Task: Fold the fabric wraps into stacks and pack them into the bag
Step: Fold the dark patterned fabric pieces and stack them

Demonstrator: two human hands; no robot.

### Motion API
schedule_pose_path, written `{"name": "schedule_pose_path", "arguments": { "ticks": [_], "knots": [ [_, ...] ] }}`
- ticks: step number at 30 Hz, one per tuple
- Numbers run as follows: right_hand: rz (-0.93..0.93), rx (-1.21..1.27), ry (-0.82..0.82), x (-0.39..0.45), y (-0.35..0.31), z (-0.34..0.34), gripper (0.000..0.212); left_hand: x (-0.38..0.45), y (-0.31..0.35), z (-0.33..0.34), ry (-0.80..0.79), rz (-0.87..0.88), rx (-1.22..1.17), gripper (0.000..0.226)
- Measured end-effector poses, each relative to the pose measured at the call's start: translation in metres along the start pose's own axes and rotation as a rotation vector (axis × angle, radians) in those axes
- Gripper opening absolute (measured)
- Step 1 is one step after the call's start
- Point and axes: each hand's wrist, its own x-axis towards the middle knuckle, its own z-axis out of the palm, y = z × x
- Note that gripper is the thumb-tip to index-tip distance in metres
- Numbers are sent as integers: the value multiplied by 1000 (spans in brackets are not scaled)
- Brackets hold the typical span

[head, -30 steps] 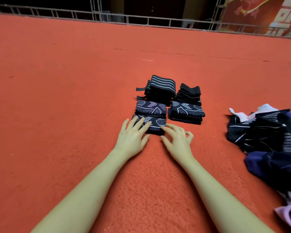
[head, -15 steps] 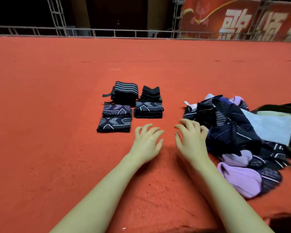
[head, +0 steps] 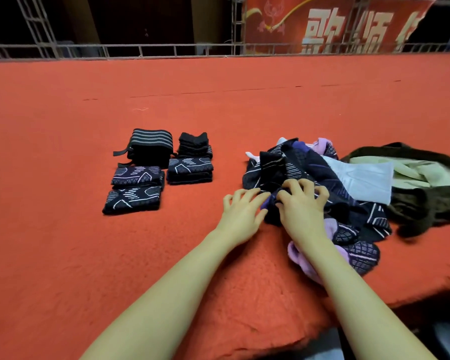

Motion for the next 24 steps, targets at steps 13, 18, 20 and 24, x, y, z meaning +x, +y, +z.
{"name": "schedule_pose_path", "arguments": {
  "ticks": [13,18,20,24],
  "knots": [
    [-240,612,14,6,-91,-3,12,-67,-91,-52,321,62,-119,20],
    [-342,736,-130,-13,-143,11,8,-120,-123,-54,295,-54,-104,14],
    [-328,756,-193,-18,-156,19,9,-133,-133,-54,281,-80,-112,12],
    [-210,670,-204,-23,-168,31,16,-150,-142,-51,306,-60,-99,6]
  ]
}}
